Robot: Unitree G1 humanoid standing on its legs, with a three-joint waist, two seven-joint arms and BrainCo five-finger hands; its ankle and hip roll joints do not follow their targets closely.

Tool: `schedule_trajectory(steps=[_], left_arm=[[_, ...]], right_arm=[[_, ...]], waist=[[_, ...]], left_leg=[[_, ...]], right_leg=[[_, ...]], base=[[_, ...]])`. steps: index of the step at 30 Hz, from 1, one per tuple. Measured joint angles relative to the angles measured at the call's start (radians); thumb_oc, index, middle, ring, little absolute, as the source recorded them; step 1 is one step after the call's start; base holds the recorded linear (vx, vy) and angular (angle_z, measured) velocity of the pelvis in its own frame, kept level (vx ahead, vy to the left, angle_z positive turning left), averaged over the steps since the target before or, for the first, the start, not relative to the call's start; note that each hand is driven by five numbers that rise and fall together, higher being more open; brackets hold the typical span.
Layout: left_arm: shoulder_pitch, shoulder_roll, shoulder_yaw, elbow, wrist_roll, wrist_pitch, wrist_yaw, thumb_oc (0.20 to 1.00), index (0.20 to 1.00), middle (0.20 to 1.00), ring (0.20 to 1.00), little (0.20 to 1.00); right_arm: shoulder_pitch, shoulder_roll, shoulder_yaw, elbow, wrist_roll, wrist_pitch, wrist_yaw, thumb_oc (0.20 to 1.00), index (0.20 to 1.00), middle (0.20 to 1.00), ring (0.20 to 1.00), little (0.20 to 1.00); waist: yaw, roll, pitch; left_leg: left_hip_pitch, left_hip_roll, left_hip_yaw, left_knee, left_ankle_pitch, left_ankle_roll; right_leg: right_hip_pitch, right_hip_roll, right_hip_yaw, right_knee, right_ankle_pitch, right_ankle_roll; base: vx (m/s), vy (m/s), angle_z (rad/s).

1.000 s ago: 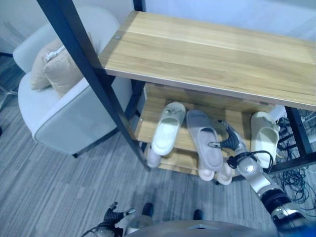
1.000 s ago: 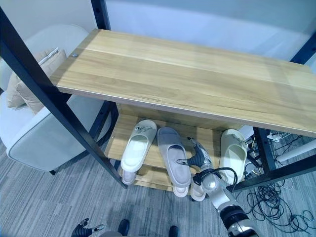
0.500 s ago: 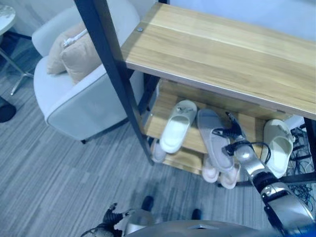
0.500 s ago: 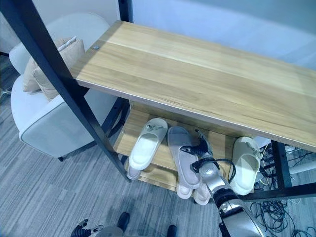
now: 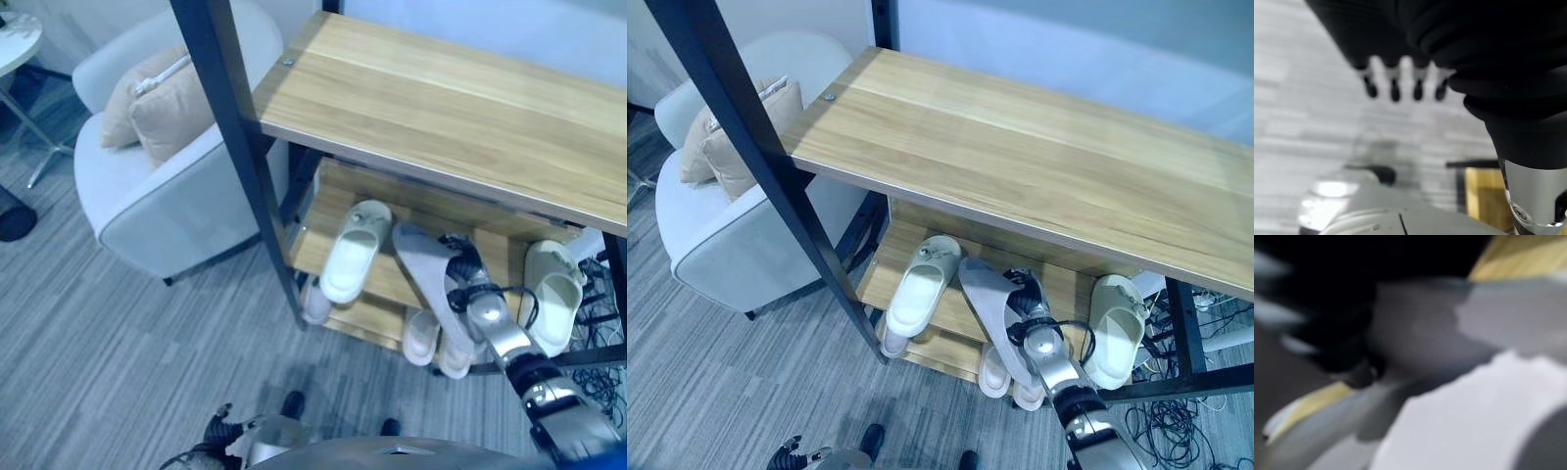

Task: Arrange the slippers neatly on the shoe rack.

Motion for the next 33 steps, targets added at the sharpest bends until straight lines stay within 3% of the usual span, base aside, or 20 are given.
schedule_trajectory(steps=[8,11,18,23,25,27,28,29,30,31,32,33], left_arm=[[-0.003,-0.035,0.037,-0.008,0.019,0.000,-0.001,1.000,1.000,1.000,1.000,1.000],[-0.002,-0.038,0.057,-0.041,0.017,0.001,-0.001,1.000,1.000,1.000,1.000,1.000],[0.024,-0.036,0.176,-0.087,-0.147,-0.025,0.003,1.000,1.000,1.000,1.000,1.000],[0.025,-0.028,0.195,-0.246,-0.299,-0.076,0.025,1.000,1.000,1.000,1.000,1.000],[0.003,-0.022,0.180,-0.361,-0.327,-0.096,0.048,1.000,1.000,1.000,1.000,1.000],[-0.055,-0.020,0.139,-0.449,-0.345,-0.113,0.065,1.000,1.000,1.000,1.000,1.000],[-0.079,-0.013,0.132,-0.475,-0.361,-0.136,0.068,1.000,1.000,1.000,1.000,1.000],[-0.093,-0.003,0.139,-0.474,-0.380,-0.139,0.080,1.000,1.000,1.000,1.000,1.000],[-0.105,0.006,0.159,-0.479,-0.408,-0.139,0.088,1.000,1.000,1.000,1.000,1.000],[-0.109,0.012,0.167,-0.497,-0.422,-0.141,0.090,1.000,1.000,1.000,1.000,1.000],[-0.121,0.020,0.174,-0.493,-0.434,-0.145,0.089,1.000,1.000,1.000,1.000,1.000],[-0.139,0.031,0.176,-0.495,-0.448,-0.145,0.089,1.000,1.000,1.000,1.000,1.000]], right_arm=[[0.300,-0.003,-0.043,-0.396,-0.028,-0.026,0.023,0.200,0.200,0.200,0.200,0.200],[0.417,0.018,-0.076,-0.501,-0.032,-0.035,0.057,0.200,0.200,0.200,0.200,0.200],[0.519,-0.077,-0.031,-0.601,-0.070,-0.084,0.149,0.200,0.200,0.200,0.200,0.200],[0.548,-0.105,-0.031,-0.583,-0.104,-0.102,0.158,0.200,0.200,0.200,0.200,0.200],[0.551,-0.130,-0.050,-0.559,-0.102,-0.112,0.149,0.200,0.200,0.200,0.200,0.200],[0.570,-0.170,-0.081,-0.561,-0.101,-0.112,0.149,0.200,0.200,0.200,0.200,0.200],[0.555,-0.187,-0.088,-0.560,-0.102,-0.110,0.150,0.200,0.200,0.200,0.200,0.200],[0.523,-0.202,-0.091,-0.581,-0.103,-0.112,0.147,0.200,0.200,0.200,0.200,0.200],[0.477,-0.204,-0.086,-0.609,-0.103,-0.113,0.143,0.200,0.200,0.200,0.200,0.200],[0.459,-0.216,-0.079,-0.627,-0.103,-0.113,0.138,0.200,0.200,0.200,0.200,0.200],[0.431,-0.221,-0.065,-0.630,-0.104,-0.114,0.137,0.200,0.200,0.200,0.200,0.200],[0.411,-0.222,-0.056,-0.639,-0.104,-0.114,0.139,0.200,0.200,0.200,0.200,0.200]], waist=[[-0.068,0.037,-0.027],[-0.096,0.038,-0.033],[-0.127,0.023,-0.048],[-0.100,0.017,0.025],[-0.116,0.022,0.083],[-0.137,0.049,0.143],[-0.124,0.058,0.163],[-0.130,0.056,0.185],[-0.137,0.035,0.199],[-0.147,0.029,0.191],[-0.154,0.024,0.193],[-0.156,0.018,0.192]], left_leg=[[0.023,0.007,0.029,-0.005,0.000,0.000],[0.028,0.011,0.043,-0.009,0.000,0.000],[0.058,0.029,0.089,-0.003,-0.008,-0.006],[0.010,0.048,0.048,0.117,-0.047,-0.031],[-0.105,0.042,-0.015,0.244,-0.061,-0.050],[-0.219,0.066,-0.008,0.340,-0.074,-0.053],[-0.289,0.104,0.046,0.418,-0.131,-0.008],[-0.339,0.129,0.071,0.504,-0.150,-0.006],[-0.406,0.122,0.063,0.652,-0.211,-0.024],[-0.469,0.115,0.055,0.745,-0.253,-0.009],[-0.514,0.124,0.057,0.820,-0.286,-0.032],[-0.558,0.124,0.054,0.871,-0.309,-0.033]], right_leg=[[0.004,0.005,0.032,0.000,0.000,0.000],[0.002,0.008,0.047,0.001,0.001,0.000],[0.001,0.024,0.101,0.000,0.008,0.003],[0.032,0.052,0.068,0.002,0.004,-0.006],[0.024,0.067,-0.010,0.023,0.001,-0.017],[-0.024,0.079,-0.100,0.105,-0.049,-0.040],[-0.118,0.084,-0.111,0.245,-0.108,-0.063],[-0.190,0.076,-0.110,0.404,-0.180,-0.068],[-0.277,0.047,-0.095,0.609,-0.286,-0.070],[-0.342,0.031,-0.073,0.707,-0.344,-0.076],[-0.396,0.021,-0.067,0.795,-0.385,-0.082],[-0.443,0.018,-0.051,0.855,-0.411,-0.076]], base=[[-0.04,-0.008,-0.11],[-0.04,-0.017,-0.12],[-0.05,-0.091,-0.23],[-0.16,-0.153,0.26],[-0.20,-0.111,1.07],[-0.14,0.002,1.37],[-0.13,0.022,0.74],[-0.12,0.070,0.28],[-0.10,0.077,0.10],[-0.10,0.091,0.00],[-0.08,0.073,-0.06],[-0.09,0.081,-0.10]])
